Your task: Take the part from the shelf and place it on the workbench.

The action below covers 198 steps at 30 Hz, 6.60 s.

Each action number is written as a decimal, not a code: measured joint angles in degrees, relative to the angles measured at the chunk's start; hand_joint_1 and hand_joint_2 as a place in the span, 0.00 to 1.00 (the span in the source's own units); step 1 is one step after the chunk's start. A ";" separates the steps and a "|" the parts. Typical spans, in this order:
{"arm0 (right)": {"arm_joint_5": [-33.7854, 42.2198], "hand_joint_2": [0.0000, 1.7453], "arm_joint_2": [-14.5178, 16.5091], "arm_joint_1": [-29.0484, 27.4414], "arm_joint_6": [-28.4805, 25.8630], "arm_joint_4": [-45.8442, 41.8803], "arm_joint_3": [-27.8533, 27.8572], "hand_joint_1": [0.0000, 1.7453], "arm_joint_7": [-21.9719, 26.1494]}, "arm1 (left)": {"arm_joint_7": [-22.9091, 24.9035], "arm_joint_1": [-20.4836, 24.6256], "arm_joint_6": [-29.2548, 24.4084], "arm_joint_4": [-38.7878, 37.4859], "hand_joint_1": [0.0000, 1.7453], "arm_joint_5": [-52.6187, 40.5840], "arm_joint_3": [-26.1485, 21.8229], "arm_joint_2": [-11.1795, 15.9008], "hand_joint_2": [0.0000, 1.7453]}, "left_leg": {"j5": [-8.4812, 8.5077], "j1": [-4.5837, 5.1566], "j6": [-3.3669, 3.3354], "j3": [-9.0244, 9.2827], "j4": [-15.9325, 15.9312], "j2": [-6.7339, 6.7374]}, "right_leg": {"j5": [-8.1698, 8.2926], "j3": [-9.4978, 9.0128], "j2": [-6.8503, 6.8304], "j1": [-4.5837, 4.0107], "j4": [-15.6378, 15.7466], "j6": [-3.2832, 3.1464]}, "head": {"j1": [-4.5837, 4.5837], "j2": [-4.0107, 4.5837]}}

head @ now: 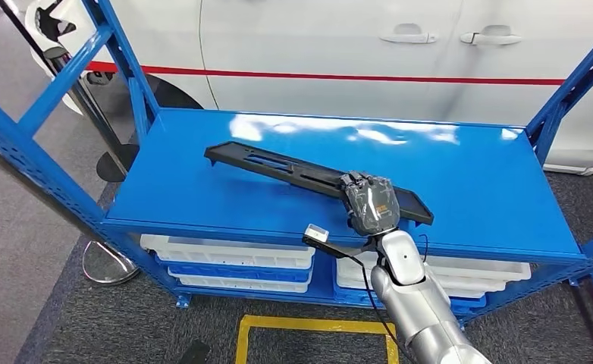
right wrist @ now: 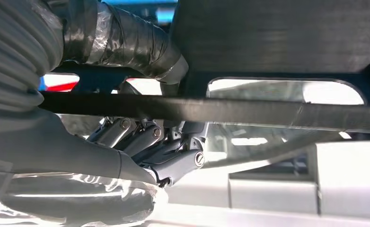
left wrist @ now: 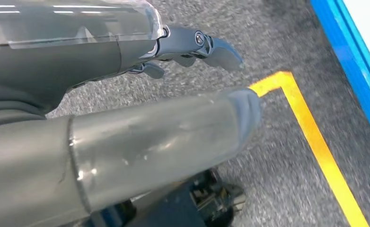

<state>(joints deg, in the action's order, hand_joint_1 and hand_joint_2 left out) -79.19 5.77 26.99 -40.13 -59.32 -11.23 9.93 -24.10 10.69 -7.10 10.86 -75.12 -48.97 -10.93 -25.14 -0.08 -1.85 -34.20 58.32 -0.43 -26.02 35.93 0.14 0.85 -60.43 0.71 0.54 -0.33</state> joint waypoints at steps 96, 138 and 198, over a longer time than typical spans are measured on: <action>7.91 1.00 11.53 -14.82 0.22 -50.78 -0.62 1.00 29.50 | 3.60 1.38 -4.82 0.42 0.00 2.34 2.83 -4.17 1.00 | -0.68 -0.05 -1.20 2.14 -1.04 0.51 | -6.85 5.68 -0.23 -0.05 -11.71 0.79 | 0.06 0.00; 5.76 1.00 12.35 -13.17 0.22 -48.57 1.91 1.00 29.49 | 4.38 1.85 -3.09 0.44 0.00 2.50 3.77 -3.37 1.00 | 0.00 0.20 1.57 -2.16 1.88 0.60 | -1.99 -3.84 -0.33 -0.29 0.89 -1.78 | 0.16 0.00; 4.32 1.00 12.92 -11.46 0.22 -46.98 0.12 1.00 28.37 | 4.35 1.96 -2.80 0.46 0.00 4.91 4.04 -3.14 1.00 | 2.35 -0.25 2.15 -2.59 0.91 0.94 | -2.64 -3.65 -0.06 0.21 -0.07 -1.05 | 0.08 0.00</action>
<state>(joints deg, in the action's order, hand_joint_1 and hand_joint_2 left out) -74.87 18.69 15.53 -39.91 -106.30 -11.10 38.30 -19.75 12.64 -9.90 11.32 -70.22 -44.93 -14.06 -22.79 -0.34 0.30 -36.80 59.24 0.51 -28.67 32.28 0.08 1.06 -60.50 -0.34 0.62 -0.33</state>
